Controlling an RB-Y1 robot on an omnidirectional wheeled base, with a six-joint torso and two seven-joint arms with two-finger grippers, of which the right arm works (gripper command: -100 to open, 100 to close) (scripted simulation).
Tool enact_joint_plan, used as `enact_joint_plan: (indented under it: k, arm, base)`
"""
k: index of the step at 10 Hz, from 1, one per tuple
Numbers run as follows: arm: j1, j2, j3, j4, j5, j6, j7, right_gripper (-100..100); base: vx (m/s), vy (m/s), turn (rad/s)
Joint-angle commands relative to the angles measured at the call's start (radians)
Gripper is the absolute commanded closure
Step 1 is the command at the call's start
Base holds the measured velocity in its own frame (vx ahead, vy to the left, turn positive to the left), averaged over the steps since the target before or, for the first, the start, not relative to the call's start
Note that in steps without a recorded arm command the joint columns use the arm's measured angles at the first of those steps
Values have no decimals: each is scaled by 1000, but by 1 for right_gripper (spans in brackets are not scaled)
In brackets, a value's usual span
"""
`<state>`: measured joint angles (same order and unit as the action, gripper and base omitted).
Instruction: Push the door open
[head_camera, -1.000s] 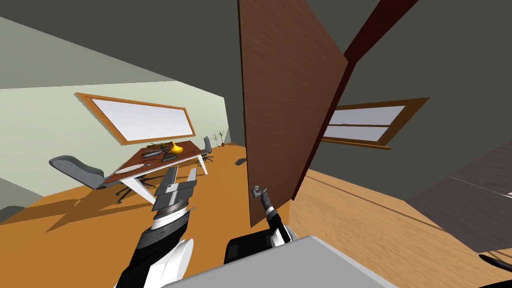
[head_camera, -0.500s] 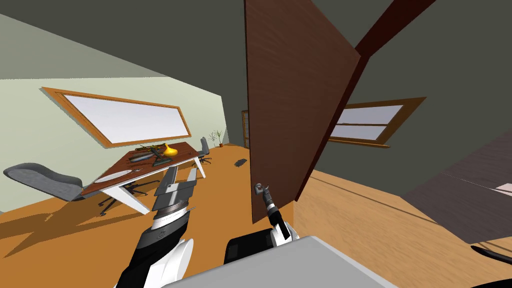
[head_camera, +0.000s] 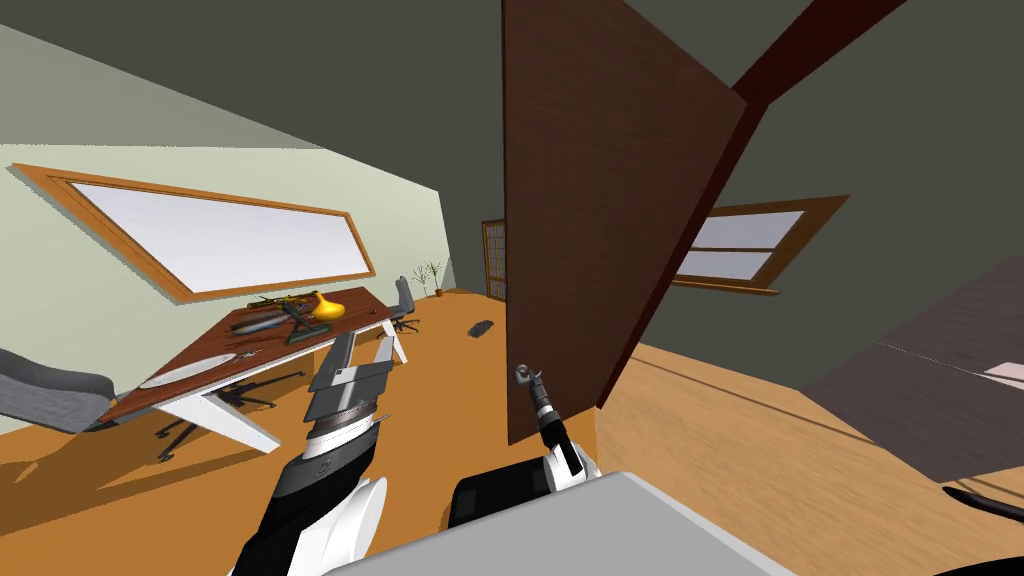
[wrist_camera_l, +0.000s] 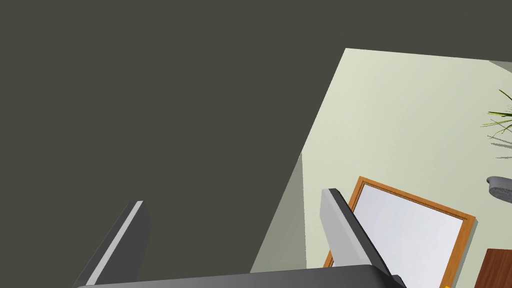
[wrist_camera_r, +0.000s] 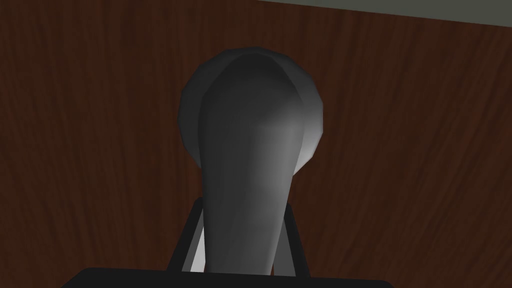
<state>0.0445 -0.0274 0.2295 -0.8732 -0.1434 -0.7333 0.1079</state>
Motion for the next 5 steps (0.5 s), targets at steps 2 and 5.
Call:
enact_joint_plan:
  k: [2, 5]
  arm:
    - [-13, -14, -37, 9, -15, -8, 7, 100]
    - [-19, -7, -75, 15, -30, -11, 16, 100]
  base:
    - [176, 150, -77]
    - [175, 128, -79]
